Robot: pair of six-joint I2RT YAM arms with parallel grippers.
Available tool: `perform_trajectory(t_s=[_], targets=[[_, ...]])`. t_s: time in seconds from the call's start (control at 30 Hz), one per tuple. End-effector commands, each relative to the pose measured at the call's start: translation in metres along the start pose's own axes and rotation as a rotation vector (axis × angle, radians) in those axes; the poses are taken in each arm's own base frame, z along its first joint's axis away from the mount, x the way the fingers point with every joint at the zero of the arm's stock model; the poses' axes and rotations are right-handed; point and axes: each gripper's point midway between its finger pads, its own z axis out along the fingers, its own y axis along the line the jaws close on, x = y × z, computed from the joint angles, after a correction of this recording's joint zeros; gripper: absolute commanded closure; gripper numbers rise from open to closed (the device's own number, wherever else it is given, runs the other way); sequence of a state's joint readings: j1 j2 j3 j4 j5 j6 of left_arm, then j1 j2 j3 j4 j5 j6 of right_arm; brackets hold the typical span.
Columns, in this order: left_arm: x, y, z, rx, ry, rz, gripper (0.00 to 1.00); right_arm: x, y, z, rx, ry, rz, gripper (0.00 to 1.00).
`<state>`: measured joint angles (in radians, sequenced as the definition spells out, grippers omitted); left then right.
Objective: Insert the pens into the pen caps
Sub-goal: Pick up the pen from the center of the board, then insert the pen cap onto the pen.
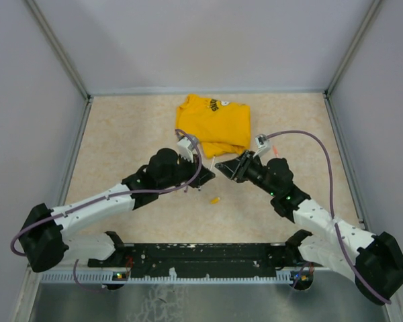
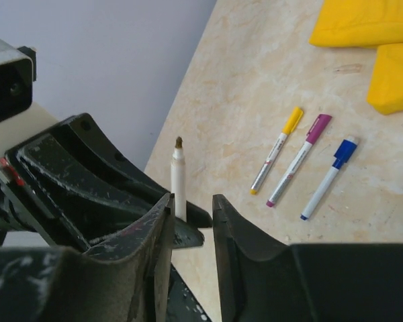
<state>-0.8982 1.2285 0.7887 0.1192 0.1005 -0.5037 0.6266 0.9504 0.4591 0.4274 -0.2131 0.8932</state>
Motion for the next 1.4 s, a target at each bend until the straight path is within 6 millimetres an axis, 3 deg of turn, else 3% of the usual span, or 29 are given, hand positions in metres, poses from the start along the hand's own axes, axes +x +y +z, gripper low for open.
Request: perform_trajectory(t_s=[0.0, 0.3, 0.57, 0.8, 1.07, 1.37], targets=[[-0.021, 0.009, -0.012, -0.067, -0.057, 0.046, 1.00, -0.026, 0.014, -0.010, 0.012, -0.059, -0.151, 0.68], [-0.023, 0.040, -0.032, -0.200, -0.020, 0.084, 1.00, -0.024, -0.035, -0.031, 0.280, -0.033, -0.229, 0.64], [-0.020, 0.062, -0.045, -0.269, -0.010, 0.091, 1.00, 0.004, -0.089, -0.037, 0.575, 0.061, -0.161, 0.60], [-0.021, 0.087, -0.053, -0.291, 0.004, 0.046, 1.00, 0.052, -0.092, -0.015, 0.649, 0.135, -0.074, 0.58], [-0.026, 0.108, -0.063, -0.337, -0.003, 0.046, 1.00, 0.085, -0.096, 0.003, 0.850, 0.168, -0.012, 0.57], [-0.009, 0.120, -0.068, -0.367, 0.025, 0.039, 1.00, 0.111, -0.104, 0.005, 1.049, 0.209, 0.018, 0.56]])
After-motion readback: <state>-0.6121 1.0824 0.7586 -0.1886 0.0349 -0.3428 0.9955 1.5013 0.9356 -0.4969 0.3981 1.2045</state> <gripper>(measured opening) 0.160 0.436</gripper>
